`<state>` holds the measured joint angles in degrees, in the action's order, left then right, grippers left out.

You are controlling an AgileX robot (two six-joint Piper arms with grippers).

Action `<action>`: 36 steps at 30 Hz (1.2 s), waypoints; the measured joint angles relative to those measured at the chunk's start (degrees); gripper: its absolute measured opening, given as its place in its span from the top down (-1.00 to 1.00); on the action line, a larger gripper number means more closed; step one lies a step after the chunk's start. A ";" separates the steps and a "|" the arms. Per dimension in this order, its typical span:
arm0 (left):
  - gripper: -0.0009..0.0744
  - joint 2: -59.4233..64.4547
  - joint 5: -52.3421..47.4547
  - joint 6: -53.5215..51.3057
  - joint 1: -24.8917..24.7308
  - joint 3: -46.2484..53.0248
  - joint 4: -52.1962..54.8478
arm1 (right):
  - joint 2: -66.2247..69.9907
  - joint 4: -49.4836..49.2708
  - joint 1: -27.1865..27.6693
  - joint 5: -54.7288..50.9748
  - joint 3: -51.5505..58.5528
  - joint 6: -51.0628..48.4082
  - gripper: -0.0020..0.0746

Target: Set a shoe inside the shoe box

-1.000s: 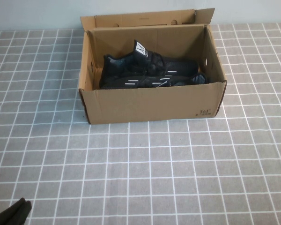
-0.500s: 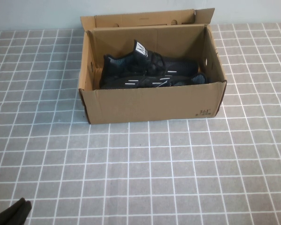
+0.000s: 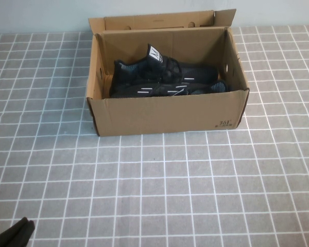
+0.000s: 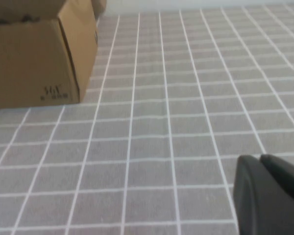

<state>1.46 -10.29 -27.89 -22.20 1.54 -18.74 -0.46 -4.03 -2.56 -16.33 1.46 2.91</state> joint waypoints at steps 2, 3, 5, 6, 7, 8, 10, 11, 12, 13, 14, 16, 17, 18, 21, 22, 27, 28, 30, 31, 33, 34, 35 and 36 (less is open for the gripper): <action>0.98 0.00 0.00 0.00 0.00 0.00 0.00 | 0.00 0.00 0.00 -2.52 0.00 0.00 0.99; 0.98 0.00 0.00 0.00 0.00 0.00 0.00 | 0.00 0.00 0.00 -3.10 0.00 0.00 0.99; 0.98 0.00 0.00 0.00 0.00 0.00 0.00 | 0.00 0.00 0.00 -3.36 0.00 0.00 0.99; 0.98 0.00 0.00 0.00 0.00 0.00 0.00 | 0.00 0.00 0.00 -3.47 0.00 0.00 0.99; 0.98 0.00 0.00 0.00 0.00 0.00 0.00 | 0.00 0.00 0.00 -3.49 0.00 0.00 0.99; 0.98 0.00 0.00 0.00 0.00 0.00 0.00 | 0.00 0.00 0.00 -3.60 0.00 0.00 0.99; 0.98 0.00 0.00 0.00 0.00 0.00 0.00 | 0.00 0.00 0.00 -3.60 0.00 0.00 0.99; 0.98 0.00 0.00 0.00 0.00 0.00 0.00 | 0.00 0.00 0.00 -3.69 0.00 0.00 0.99; 0.98 0.00 0.00 0.00 0.00 0.00 0.00 | 0.00 0.00 0.00 -3.69 0.00 0.00 0.99; 0.98 0.00 0.00 0.00 0.00 0.00 0.00 | 0.00 0.00 0.00 -3.69 0.00 0.00 0.99; 0.98 0.00 0.00 0.00 0.00 0.00 0.00 | 0.00 0.00 0.00 -3.69 0.00 0.00 0.99; 0.98 0.00 0.00 0.00 0.00 0.00 0.00 | 0.00 0.00 0.00 -3.81 0.00 0.00 0.99; 0.98 0.00 0.00 0.00 0.00 0.00 0.00 | 0.00 0.00 0.00 -3.81 0.00 0.00 0.99; 0.98 0.00 0.00 0.00 0.00 0.00 0.00 | 0.00 0.00 0.00 -3.81 0.00 0.00 0.99; 0.98 0.00 0.00 0.00 0.00 0.00 0.00 | 0.00 0.00 0.00 -3.81 0.00 0.00 0.99; 0.98 0.00 0.00 0.00 0.00 0.00 0.00 | 0.00 0.00 0.00 -3.81 0.00 0.00 0.99; 0.98 0.00 0.00 0.00 0.00 0.00 0.00 | 0.00 0.00 0.00 -3.81 0.00 0.00 0.99; 0.98 0.00 0.00 0.00 0.00 0.00 0.00 | 0.00 0.00 0.00 -3.81 0.00 0.00 0.99; 0.98 0.00 0.00 0.00 0.00 0.00 0.00 | 0.00 0.00 0.00 -3.81 0.00 0.00 0.99; 0.98 0.00 0.00 0.00 0.00 0.00 0.00 | 0.00 0.00 0.00 -3.81 0.00 0.00 0.99; 0.98 0.00 0.20 0.00 0.00 0.00 0.87 | 0.00 0.00 0.00 -3.91 0.00 0.00 0.99; 0.98 0.00 0.95 0.26 0.00 0.00 2.31 | 0.00 0.00 0.00 -3.89 0.00 0.00 0.99; 0.98 0.00 2.00 1.32 0.45 0.00 3.55 | 0.00 0.00 0.00 -3.89 0.00 0.00 0.99; 0.98 0.00 3.65 3.27 1.36 0.00 5.19 | 0.00 0.00 0.00 -3.89 0.00 0.00 0.99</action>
<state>1.46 -6.64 -24.63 -20.84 1.54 -13.55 -0.46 -4.03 -2.56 -20.23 1.46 2.91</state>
